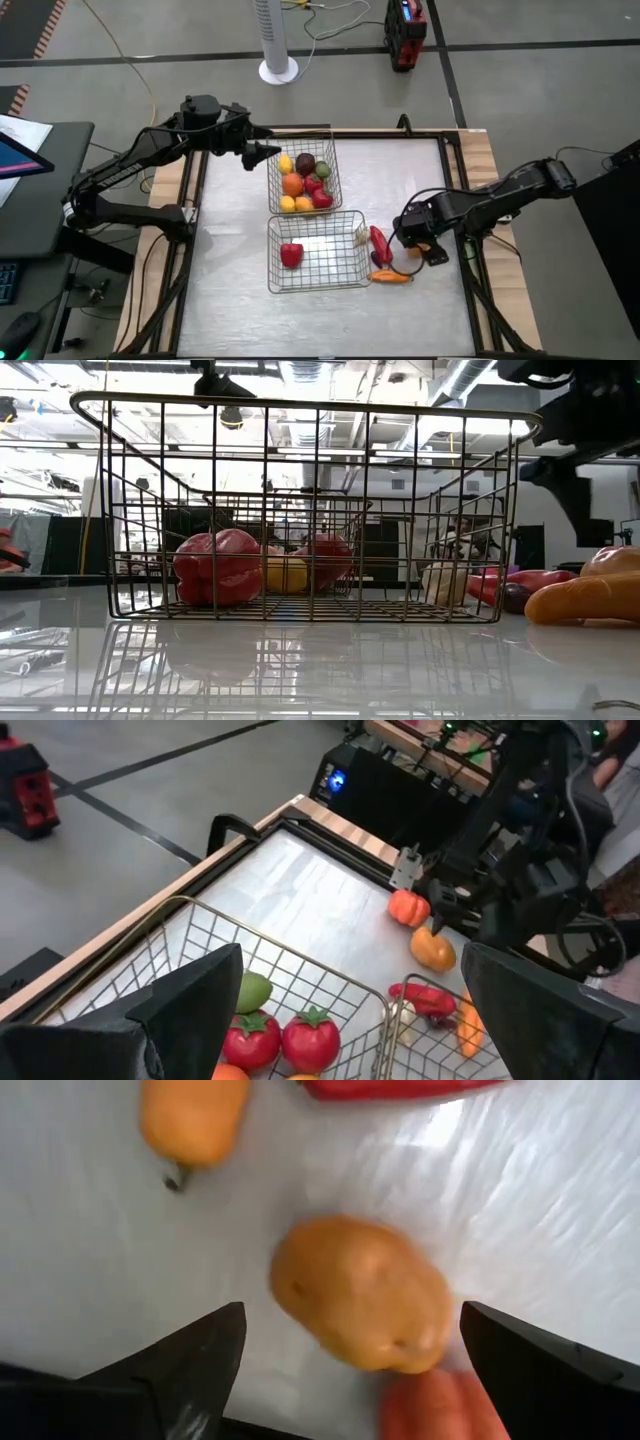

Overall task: Sort produce into baskets
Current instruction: Put the brown potato into the bottom wire basket, then put the white garlic into the bottom wire basket

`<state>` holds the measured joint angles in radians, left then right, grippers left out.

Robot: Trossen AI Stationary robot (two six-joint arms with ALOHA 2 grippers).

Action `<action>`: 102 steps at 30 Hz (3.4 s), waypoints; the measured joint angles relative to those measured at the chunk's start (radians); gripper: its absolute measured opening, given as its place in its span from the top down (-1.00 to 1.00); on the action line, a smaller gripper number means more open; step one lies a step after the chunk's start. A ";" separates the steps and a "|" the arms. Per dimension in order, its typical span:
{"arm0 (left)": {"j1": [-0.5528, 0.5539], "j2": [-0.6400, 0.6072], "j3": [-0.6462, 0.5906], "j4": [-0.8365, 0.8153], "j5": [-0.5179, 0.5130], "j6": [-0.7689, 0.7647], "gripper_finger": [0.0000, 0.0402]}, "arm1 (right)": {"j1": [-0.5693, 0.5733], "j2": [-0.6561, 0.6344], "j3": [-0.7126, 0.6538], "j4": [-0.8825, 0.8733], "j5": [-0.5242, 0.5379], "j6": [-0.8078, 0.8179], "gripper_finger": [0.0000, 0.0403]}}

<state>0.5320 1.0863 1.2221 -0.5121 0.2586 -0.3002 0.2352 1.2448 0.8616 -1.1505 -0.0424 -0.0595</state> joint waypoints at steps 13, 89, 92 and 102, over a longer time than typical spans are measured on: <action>0.000 0.000 0.000 0.001 -0.105 -0.019 -0.81 | -0.001 0.077 -0.142 0.078 0.024 -0.340 -0.93; 0.000 0.000 0.000 0.058 -0.063 0.055 -0.81 | -0.202 0.027 0.108 0.350 0.061 0.319 -0.88; 0.000 0.000 0.000 0.056 -0.063 0.043 -0.81 | -0.203 0.018 -0.013 0.539 0.004 0.310 -0.88; -0.001 0.000 0.000 0.044 -0.118 0.026 -0.81 | -0.220 0.148 -0.128 0.781 -0.039 0.158 -0.88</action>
<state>0.5312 1.0866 1.2217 -0.4680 0.1402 -0.2745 0.0151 1.3927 0.7339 -0.3691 -0.0818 0.0987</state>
